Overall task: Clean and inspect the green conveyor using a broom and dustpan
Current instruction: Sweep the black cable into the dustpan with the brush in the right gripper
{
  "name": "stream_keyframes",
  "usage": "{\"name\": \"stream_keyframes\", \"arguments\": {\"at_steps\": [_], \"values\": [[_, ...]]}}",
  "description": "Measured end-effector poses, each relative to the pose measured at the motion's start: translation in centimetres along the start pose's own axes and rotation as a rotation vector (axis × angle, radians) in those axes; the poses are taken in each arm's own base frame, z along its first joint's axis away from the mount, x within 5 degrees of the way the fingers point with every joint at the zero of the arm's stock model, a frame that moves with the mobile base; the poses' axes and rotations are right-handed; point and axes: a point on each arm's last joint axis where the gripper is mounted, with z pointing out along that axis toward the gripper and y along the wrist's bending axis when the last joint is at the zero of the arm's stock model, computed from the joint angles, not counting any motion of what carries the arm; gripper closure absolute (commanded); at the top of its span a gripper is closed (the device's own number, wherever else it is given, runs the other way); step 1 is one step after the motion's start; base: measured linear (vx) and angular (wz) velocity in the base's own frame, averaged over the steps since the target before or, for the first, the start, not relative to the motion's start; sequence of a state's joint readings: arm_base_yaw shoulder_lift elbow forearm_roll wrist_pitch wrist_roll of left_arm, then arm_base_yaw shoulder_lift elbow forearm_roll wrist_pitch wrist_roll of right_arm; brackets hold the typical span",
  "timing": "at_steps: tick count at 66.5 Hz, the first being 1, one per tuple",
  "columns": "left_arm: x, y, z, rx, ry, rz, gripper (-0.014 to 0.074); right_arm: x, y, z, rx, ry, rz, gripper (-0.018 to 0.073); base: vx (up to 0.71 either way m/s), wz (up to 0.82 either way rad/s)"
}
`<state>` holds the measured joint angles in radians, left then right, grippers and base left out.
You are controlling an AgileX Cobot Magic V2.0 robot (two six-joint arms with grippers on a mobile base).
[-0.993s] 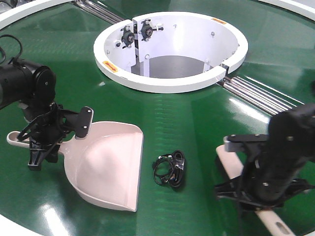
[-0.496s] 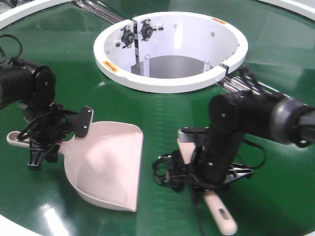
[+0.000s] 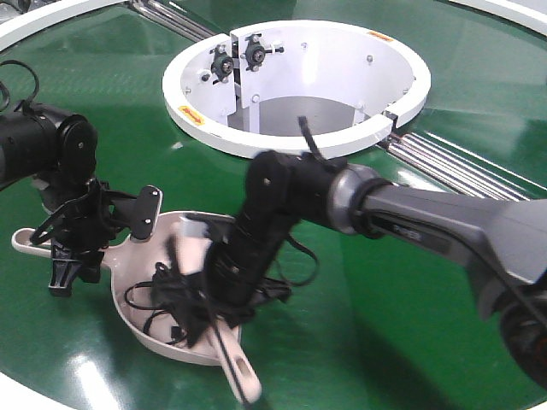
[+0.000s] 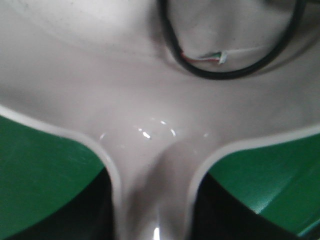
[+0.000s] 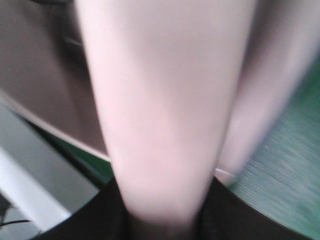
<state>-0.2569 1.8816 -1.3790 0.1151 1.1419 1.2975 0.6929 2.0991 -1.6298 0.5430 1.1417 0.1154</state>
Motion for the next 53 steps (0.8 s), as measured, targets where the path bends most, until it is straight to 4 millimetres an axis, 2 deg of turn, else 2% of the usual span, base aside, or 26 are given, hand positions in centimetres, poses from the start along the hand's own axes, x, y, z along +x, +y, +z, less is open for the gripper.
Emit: {"name": "stream_keyframes", "arguments": {"at_steps": [4, 16, 24, 36, 42, 53], "values": [[0.0, 0.0, 0.0, 0.0, 0.0, 0.0, 0.0603, -0.8, 1.1, -0.6, -0.021, -0.027, -0.025, 0.0564, 0.0, 0.0], [0.0, 0.0, 0.0, 0.0, 0.0, 0.0, 0.0603, -1.9, 2.5, -2.6, -0.036, -0.095, -0.069, 0.0564, 0.0, 0.0], [0.0, 0.0, 0.0, 0.0, 0.0, 0.0, 0.0603, -2.0, 2.3, -3.2, 0.019, -0.104, -0.086, 0.0564, 0.0, 0.0], [0.0, 0.0, 0.0, 0.0, 0.0, 0.0, 0.0603, -1.7, 1.1, -4.3, 0.192, -0.121, -0.105, 0.0561, 0.0, 0.0], [0.0, 0.0, 0.0, 0.0, 0.0, 0.0, 0.0603, -1.4, 0.9, -5.9, 0.28, -0.168, -0.138, 0.0561, 0.0, 0.0], [0.0, 0.0, 0.0, 0.0, 0.0, 0.0, 0.0603, -0.7, 0.4, -10.2, 0.359, -0.276, -0.162, 0.0561, 0.0, 0.0]]}}
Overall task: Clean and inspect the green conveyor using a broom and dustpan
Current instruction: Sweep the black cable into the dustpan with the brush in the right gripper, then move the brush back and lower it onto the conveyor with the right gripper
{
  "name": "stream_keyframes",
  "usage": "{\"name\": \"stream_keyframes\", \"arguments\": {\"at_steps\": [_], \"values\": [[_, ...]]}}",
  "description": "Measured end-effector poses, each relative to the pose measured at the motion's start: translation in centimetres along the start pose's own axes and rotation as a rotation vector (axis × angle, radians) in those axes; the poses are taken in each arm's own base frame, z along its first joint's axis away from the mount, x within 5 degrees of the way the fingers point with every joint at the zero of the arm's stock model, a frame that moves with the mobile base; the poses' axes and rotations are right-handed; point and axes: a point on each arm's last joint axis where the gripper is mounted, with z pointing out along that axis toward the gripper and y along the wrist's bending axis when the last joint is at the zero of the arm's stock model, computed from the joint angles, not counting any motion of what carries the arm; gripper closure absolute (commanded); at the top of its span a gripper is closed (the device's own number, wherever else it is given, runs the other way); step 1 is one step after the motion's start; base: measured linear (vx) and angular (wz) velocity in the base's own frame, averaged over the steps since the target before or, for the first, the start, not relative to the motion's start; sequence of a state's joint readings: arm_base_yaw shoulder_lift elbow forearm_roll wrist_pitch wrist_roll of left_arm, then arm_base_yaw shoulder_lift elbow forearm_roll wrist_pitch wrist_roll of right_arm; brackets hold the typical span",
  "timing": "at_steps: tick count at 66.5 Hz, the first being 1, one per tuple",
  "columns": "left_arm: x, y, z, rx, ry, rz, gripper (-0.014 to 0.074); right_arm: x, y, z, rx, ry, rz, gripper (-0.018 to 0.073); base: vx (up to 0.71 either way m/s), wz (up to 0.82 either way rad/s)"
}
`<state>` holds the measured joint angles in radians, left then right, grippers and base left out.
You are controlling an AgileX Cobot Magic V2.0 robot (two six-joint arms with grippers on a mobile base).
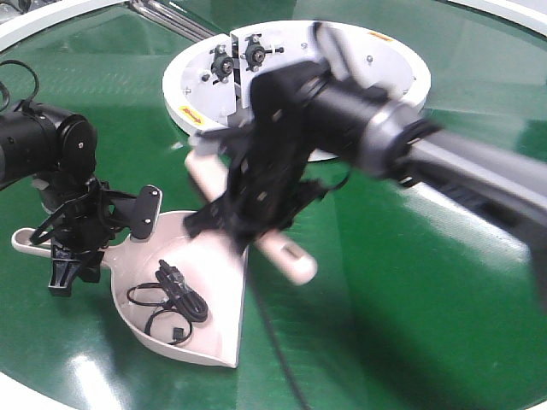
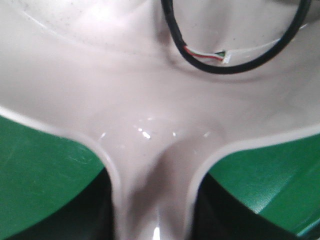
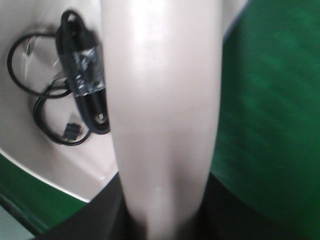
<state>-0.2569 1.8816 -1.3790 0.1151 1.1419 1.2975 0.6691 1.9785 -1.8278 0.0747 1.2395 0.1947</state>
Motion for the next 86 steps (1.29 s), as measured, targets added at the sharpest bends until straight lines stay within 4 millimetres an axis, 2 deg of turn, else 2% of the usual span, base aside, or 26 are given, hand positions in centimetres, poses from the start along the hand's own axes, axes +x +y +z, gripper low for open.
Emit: {"name": "stream_keyframes", "arguments": {"at_steps": [10, 18, 26, 35, 44, 53, 63, 73, 86], "values": [[0.0, 0.0, 0.0, 0.0, 0.0, 0.0, 0.0603, 0.6, -3.8, -3.3, 0.033, -0.058, 0.055, 0.0561, 0.0, 0.0], [0.0, 0.0, 0.0, 0.0, 0.0, 0.0, 0.0603, 2.4, -7.6, -5.2, 0.067, -0.064, 0.096, 0.0561, 0.0, 0.0], [0.0, 0.0, 0.0, 0.0, 0.0, 0.0, 0.0603, 5.4, -11.6, -7.1, 0.102, -0.068, 0.165, 0.0561, 0.0, 0.0], [0.0, 0.0, 0.0, 0.0, 0.0, 0.0, 0.0603, 8.9, -15.0, -8.4, 0.142, -0.117, 0.258, 0.0561, 0.0, 0.0], [0.0, 0.0, 0.0, 0.0, 0.0, 0.0, 0.0603, 12.4, -17.7, -7.6, 0.18, -0.116, 0.355, 0.0561, 0.0, 0.0], [0.0, 0.0, 0.0, 0.0, 0.0, 0.0, 0.0603, 14.8, -18.9, -5.8, 0.189, -0.057, 0.368, 0.0561, 0.0, 0.0], [0.0, 0.0, 0.0, 0.0, 0.0, 0.0, 0.0603, 16.8, -18.9, -3.1, 0.178, 0.014, 0.357, 0.0561, 0.0, 0.0], [0.0, 0.0, 0.0, 0.0, 0.0, 0.0, 0.0603, 17.7, -18.7, -1.7, 0.159, 0.023, 0.37, 0.056, 0.0, 0.0], [0.0, 0.0, 0.0, 0.0, 0.0, 0.0, 0.0603, 17.9, -18.8, -1.1, 0.16, 0.016, 0.37, 0.0554, 0.0, 0.0]]}}
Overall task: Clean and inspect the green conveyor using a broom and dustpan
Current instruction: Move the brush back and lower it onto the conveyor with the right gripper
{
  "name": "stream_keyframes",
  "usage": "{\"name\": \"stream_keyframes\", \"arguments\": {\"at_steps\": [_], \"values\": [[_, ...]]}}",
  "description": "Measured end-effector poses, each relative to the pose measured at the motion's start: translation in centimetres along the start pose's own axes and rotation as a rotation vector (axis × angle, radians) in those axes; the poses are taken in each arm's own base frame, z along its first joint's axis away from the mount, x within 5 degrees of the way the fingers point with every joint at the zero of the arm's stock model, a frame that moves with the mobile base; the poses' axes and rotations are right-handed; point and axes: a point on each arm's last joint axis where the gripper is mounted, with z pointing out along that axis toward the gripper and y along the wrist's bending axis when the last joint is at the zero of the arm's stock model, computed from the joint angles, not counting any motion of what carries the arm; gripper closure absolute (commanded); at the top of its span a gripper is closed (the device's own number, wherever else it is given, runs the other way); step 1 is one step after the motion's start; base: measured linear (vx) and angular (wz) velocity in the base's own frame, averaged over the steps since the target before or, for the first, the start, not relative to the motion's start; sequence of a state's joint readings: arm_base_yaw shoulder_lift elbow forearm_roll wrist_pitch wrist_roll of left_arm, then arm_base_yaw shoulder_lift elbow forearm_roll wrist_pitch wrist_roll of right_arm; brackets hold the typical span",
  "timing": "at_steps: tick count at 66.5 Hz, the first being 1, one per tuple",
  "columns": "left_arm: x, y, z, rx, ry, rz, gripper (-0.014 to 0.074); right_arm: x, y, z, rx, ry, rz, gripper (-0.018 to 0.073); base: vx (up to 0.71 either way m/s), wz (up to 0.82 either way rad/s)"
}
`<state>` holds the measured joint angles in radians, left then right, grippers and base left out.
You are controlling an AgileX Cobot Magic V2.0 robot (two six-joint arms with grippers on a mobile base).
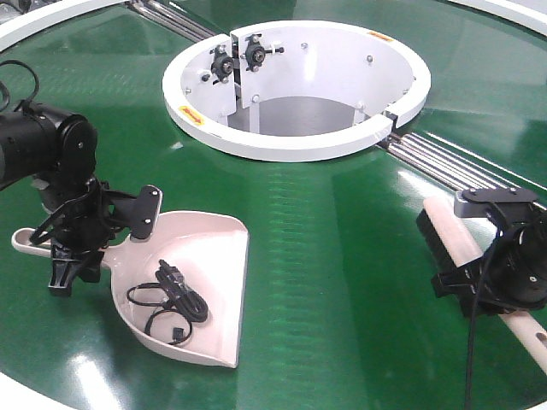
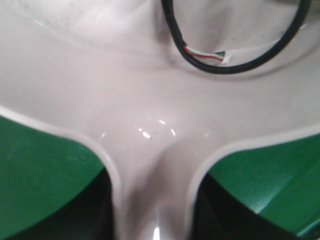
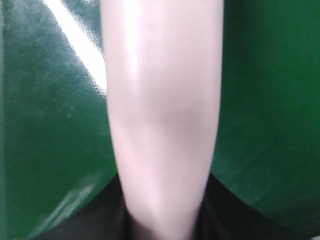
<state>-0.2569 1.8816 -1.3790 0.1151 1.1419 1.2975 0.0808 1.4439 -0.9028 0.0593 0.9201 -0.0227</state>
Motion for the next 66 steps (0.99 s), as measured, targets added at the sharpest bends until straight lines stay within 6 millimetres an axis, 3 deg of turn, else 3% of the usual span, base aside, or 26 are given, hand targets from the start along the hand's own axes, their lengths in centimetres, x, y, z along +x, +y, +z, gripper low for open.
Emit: {"name": "stream_keyframes", "arguments": {"at_steps": [45, 66], "values": [[-0.5, 0.6, 0.0, -0.063, -0.052, -0.01, 0.0603, -0.9, 0.0, 3.3, -0.019, 0.072, 0.023, 0.0517, 0.0, 0.0], [-0.5, 0.5, 0.0, -0.054, -0.057, -0.024, 0.0563, -0.9, 0.0, 3.8, -0.019, 0.087, 0.022, 0.0432, 0.0, 0.0]]}}
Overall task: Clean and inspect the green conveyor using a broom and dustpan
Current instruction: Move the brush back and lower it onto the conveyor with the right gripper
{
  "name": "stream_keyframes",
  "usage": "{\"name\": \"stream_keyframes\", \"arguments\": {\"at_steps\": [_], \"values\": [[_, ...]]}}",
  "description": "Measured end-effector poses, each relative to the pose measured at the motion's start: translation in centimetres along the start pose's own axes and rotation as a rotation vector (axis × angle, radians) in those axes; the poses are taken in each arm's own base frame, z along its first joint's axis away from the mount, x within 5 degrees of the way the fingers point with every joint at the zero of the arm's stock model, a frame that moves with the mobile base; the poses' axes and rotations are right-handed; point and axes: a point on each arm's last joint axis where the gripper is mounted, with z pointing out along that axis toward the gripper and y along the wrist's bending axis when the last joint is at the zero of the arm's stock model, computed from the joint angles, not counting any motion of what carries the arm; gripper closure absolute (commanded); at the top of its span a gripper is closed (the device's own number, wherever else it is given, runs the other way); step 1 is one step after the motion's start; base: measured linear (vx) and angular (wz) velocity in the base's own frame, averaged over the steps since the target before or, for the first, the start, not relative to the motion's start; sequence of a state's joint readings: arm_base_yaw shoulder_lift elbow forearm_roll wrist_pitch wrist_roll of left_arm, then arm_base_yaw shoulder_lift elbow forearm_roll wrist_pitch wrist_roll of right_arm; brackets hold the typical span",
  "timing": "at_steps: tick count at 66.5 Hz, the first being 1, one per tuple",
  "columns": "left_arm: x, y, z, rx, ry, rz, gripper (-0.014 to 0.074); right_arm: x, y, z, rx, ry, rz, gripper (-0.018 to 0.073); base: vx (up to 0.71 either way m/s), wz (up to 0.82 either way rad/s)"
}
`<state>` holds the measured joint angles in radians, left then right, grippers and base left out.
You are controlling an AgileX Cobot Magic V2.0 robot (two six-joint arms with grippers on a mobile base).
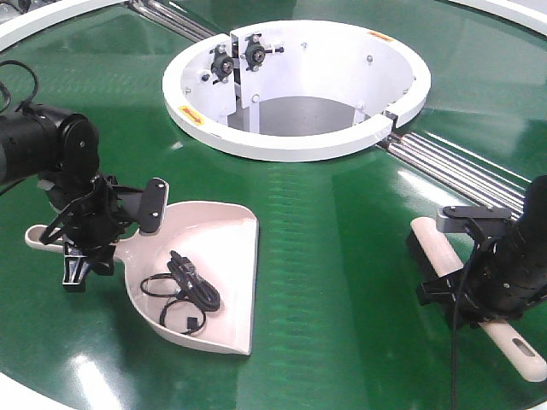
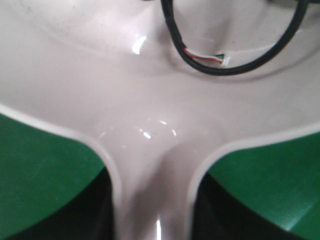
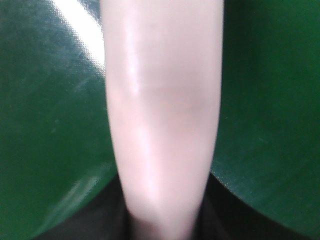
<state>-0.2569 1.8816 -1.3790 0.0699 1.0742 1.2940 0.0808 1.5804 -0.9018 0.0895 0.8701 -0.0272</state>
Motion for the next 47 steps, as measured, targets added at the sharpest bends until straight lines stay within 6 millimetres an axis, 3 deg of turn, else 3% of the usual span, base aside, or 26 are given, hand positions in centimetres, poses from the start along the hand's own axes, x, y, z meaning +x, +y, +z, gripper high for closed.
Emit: {"name": "stream_keyframes", "arguments": {"at_steps": [15, 34, 47], "values": [[0.11, -0.22, 0.0, 0.024, 0.013, -0.039, 0.0419, 0.0, 0.0, 0.0, 0.0, 0.0, -0.002, 0.03, 0.0, 0.0], [0.1, -0.25, 0.0, 0.027, 0.012, -0.056, 0.0106, -0.07, -0.01, 0.0, 0.001, -0.008, -0.003, 0.0081, 0.0, 0.0], [0.1, -0.25, 0.0, 0.027, 0.013, -0.121, -0.0018, -0.21, 0.01, -0.28, 0.001, -0.023, -0.004, -0.0006, 0.0, 0.0]]}}
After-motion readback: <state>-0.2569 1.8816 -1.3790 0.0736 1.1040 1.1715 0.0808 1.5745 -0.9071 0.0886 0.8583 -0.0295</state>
